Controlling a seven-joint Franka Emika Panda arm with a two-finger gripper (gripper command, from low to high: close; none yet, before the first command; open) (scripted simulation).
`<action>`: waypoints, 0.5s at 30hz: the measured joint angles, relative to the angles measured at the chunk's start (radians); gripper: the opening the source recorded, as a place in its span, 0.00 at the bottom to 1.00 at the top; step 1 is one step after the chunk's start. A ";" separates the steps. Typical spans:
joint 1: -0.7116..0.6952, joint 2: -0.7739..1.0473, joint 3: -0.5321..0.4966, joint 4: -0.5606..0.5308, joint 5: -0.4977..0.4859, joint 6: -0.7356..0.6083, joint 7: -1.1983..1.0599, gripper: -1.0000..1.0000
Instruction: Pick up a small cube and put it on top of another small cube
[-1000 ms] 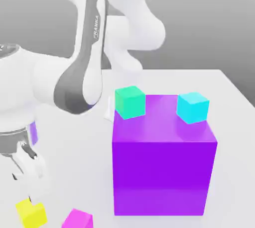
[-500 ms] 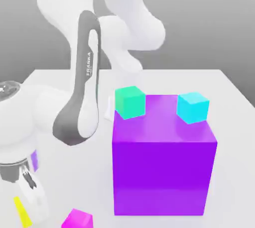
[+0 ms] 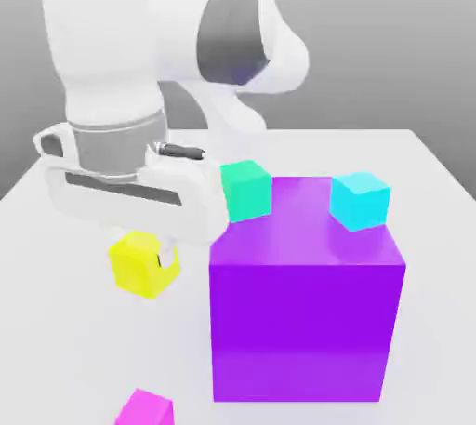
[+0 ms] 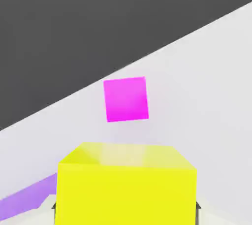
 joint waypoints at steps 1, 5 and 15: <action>0.007 -0.036 0.008 -0.010 -0.004 -0.026 -0.015 0.00; 0.039 -0.181 0.038 -0.049 -0.020 -0.131 -0.073 0.00; 0.108 -0.468 0.098 -0.180 -0.054 -0.284 -0.198 0.00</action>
